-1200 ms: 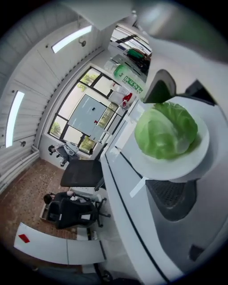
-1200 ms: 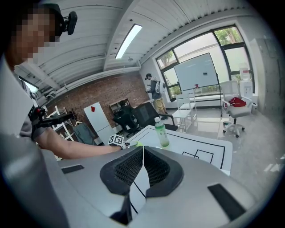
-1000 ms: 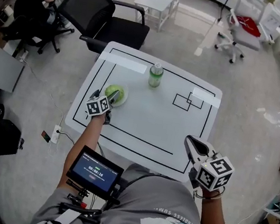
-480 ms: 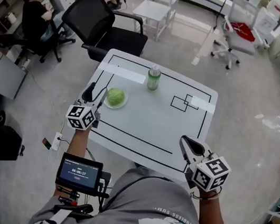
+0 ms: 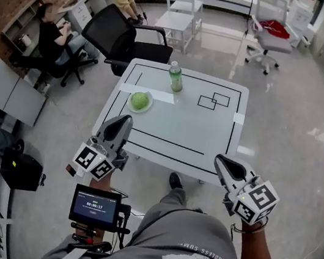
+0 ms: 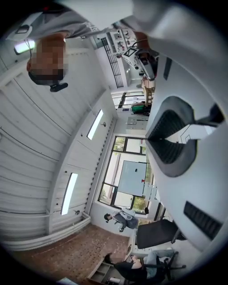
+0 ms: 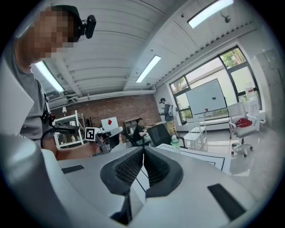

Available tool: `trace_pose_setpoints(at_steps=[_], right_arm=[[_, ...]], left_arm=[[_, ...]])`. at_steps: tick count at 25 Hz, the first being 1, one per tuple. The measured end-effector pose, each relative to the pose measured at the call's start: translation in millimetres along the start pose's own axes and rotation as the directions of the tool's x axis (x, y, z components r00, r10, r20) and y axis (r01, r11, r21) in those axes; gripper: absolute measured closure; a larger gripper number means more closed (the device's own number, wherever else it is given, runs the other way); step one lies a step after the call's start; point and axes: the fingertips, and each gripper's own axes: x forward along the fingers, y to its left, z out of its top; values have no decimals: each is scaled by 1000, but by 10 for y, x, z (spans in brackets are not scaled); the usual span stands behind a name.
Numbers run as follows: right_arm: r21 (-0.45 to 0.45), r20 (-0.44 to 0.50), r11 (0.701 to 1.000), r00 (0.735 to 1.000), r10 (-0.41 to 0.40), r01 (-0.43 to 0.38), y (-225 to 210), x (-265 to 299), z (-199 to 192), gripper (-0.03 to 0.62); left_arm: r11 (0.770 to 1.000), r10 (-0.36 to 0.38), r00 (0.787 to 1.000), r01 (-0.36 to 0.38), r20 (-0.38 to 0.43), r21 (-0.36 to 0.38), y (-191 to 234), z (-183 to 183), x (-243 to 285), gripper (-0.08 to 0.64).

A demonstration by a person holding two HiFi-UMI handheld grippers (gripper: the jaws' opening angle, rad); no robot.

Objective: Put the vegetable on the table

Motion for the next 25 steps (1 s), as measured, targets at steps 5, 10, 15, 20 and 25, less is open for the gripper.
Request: trace_pose_setpoints(at_steps=[5, 10, 15, 20, 25], right_arm=[[-28, 47, 995, 994, 99, -97, 620, -377, -39, 583], [-46, 76, 985, 983, 170, -167, 1120, -530, 13, 583], [-42, 133, 983, 974, 185, -181, 1558, -708, 187, 583], [-53, 161, 993, 981, 111, -104, 1972, -818, 153, 584], [-126, 157, 985, 978, 138, -119, 2609, -897, 147, 586]], left_arm=[[997, -23, 998, 19, 55, 74, -848, 395, -497, 554], [992, 22, 999, -28, 49, 126, -1229, 632, -1169, 554], [986, 111, 993, -115, 40, 119, -1196, 745, -1969, 554], [988, 126, 992, -127, 21, 91, -1156, 726, -2650, 554], [990, 126, 992, -127, 11, 66, -1158, 740, -3136, 554]])
